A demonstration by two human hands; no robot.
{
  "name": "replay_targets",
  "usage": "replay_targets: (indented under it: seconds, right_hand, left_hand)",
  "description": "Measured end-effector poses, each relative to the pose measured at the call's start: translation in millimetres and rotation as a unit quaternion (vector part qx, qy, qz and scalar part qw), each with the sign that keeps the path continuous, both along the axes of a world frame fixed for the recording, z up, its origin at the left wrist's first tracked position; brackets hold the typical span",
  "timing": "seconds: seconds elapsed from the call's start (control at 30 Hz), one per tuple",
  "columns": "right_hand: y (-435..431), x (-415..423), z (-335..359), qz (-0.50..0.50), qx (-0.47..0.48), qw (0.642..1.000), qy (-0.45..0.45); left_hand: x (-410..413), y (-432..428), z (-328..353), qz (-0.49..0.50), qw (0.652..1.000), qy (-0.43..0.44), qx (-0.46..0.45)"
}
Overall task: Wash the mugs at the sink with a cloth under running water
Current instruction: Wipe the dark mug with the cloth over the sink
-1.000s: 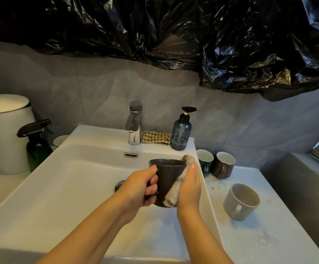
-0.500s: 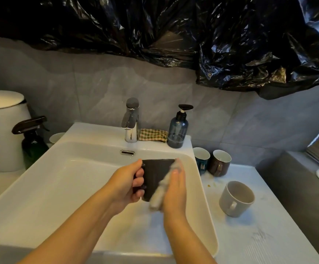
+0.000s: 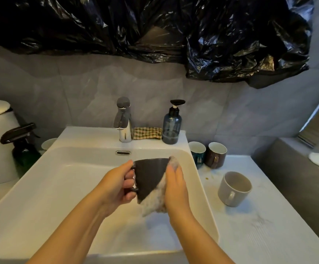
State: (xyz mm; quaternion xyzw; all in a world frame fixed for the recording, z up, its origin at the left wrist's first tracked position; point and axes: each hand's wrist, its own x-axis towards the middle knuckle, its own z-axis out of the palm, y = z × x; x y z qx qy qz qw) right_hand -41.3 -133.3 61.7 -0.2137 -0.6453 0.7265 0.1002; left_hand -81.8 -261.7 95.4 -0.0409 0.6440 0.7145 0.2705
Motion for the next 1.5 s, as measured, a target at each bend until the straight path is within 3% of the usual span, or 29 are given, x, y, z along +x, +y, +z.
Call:
replay_targets:
  seconds: [0.03, 0.1, 0.17, 0.23, 0.27, 0.4, 0.47, 0.53, 0.63, 0.7, 0.77, 0.83, 0.9, 0.93, 1.0, 1.03, 1.13, 1.2, 1.27, 1.33, 1.4, 1.5]
  right_hand:
    - [-1, 3, -1, -0.015, 0.109, 0.992, 0.061]
    - [-1, 5, 0, -0.033, 0.131, 0.986, 0.1]
    - [3, 2, 6, -0.036, 0.036, 0.996, 0.071]
    - [15, 0, 1, -0.011, -0.154, 0.988, 0.025]
    - [20, 1, -2, 0.02, -0.2, 0.979, 0.029]
    - [22, 5, -9, 0.063, -0.192, 0.978, -0.045]
    - [12, 5, 4, 0.012, -0.164, 0.985, -0.05]
    - [-3, 4, 14, -0.017, -0.148, 0.989, 0.007]
    - [-18, 4, 11, -0.013, -0.169, 0.985, 0.021]
    - [-26, 7, 11, -0.034, -0.095, 0.993, 0.062]
    - [-30, 10, 9, -0.019, 0.074, 0.992, 0.097]
    - [-26, 8, 15, 0.009, 0.218, 0.967, 0.134]
    - [-16, 0, 27, 0.012, 0.212, 0.966, 0.15]
    - [-12, -7, 35, 0.015, 0.163, 0.976, 0.145]
    - [-4, -18, 38, 0.029, 0.059, 0.991, 0.116]
    - [-6, -18, 34, 0.039, 0.059, 0.991, 0.115]
    - [-29, 5, 13, 0.077, 0.284, 0.948, 0.119]
    - [-34, 9, 6, 0.063, 0.315, 0.938, 0.13]
    - [-23, -1, 17, 0.035, 0.239, 0.962, 0.129]
    - [-10, -8, 40, 0.021, 0.049, 0.994, 0.101]
    - [0, -7, 46, 0.042, -0.129, 0.99, 0.03]
    - [-8, 5, 30, 0.043, -0.174, 0.983, 0.039]
  left_hand:
    - [1, 1, -1, -0.014, 1.0, 0.007, -0.007]
    - [3, 3, -1, -0.055, 0.998, 0.029, -0.018]
    - [1, 2, 3, -0.103, 0.992, 0.056, -0.037]
    - [-2, -1, 6, -0.122, 0.99, 0.06, -0.043]
    - [-3, -2, 7, -0.11, 0.993, 0.041, -0.024]
    - [-4, 4, 0, 0.008, 0.999, -0.04, 0.035]
    - [-5, 13, -6, 0.062, 0.998, -0.022, -0.016]
    - [-5, 23, -15, 0.129, 0.99, 0.003, -0.051]
    - [4, 30, -16, 0.144, 0.98, 0.129, -0.04]
    - [6, 31, -16, 0.105, 0.984, 0.146, -0.009]
    - [3, 27, -19, 0.069, 0.991, 0.093, 0.064]
    - [3, 22, -21, 0.007, 0.992, 0.052, 0.113]
    - [5, 21, -26, -0.043, 0.991, 0.025, 0.126]
    - [6, 23, -30, -0.043, 0.991, 0.011, 0.124]
    - [4, 25, -29, -0.006, 0.992, -0.012, 0.129]
    - [-1, 25, -28, 0.019, 0.99, -0.021, 0.137]
    - [-15, 21, -23, 0.067, 0.986, -0.008, 0.15]
    - [-14, 19, -24, 0.064, 0.987, -0.005, 0.147]
    - [-3, 20, -22, 0.023, 0.989, -0.009, 0.146]
    - [6, 20, -23, -0.019, 0.988, -0.026, 0.154]
    - [7, 19, -23, -0.018, 0.986, -0.028, 0.163]
    - [2, 17, -15, 0.0, 0.987, -0.037, 0.156]
